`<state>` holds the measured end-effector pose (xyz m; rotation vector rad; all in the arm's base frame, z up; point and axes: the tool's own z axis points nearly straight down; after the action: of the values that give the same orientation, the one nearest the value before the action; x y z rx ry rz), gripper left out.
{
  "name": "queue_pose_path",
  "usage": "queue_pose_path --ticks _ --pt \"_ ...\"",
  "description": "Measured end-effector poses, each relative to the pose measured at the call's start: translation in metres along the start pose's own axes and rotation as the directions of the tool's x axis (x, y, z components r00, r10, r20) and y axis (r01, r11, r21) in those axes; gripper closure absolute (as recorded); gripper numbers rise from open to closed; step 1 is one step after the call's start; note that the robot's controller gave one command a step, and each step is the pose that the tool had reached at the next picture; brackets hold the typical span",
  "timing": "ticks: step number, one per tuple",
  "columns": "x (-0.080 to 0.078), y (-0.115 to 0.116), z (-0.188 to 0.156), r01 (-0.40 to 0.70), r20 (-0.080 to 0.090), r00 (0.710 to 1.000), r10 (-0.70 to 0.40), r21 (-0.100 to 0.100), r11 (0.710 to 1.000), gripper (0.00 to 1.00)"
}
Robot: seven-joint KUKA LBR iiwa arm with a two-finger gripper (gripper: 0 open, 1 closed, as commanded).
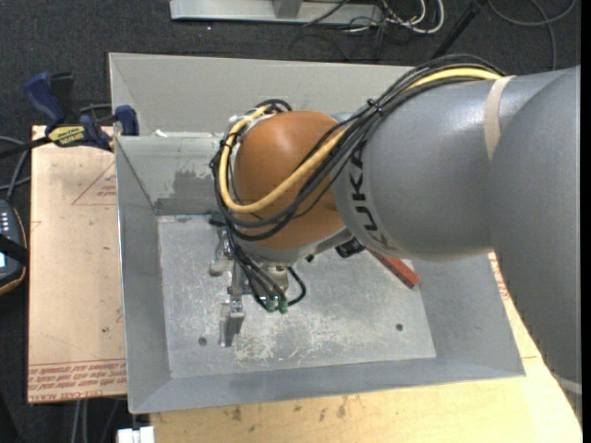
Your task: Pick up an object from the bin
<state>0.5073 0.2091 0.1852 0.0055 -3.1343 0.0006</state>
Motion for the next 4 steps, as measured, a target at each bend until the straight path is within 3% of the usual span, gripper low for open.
queue_pose_path --ticks 1,2,3,4 --pt "-0.002 -0.001 -0.004 -0.003 0.007 1.0 0.003 -0.001 1.0 0.0" --pt "-0.002 -0.025 0.042 0.064 0.012 0.998 -0.064 -0.003 0.998 0.0" --pt "0.0 -0.031 0.081 0.027 0.007 1.0 -0.027 -0.001 1.0 0.0" --pt "0.019 -0.068 0.035 0.05 -0.002 0.999 -0.05 0.001 0.999 0.0"
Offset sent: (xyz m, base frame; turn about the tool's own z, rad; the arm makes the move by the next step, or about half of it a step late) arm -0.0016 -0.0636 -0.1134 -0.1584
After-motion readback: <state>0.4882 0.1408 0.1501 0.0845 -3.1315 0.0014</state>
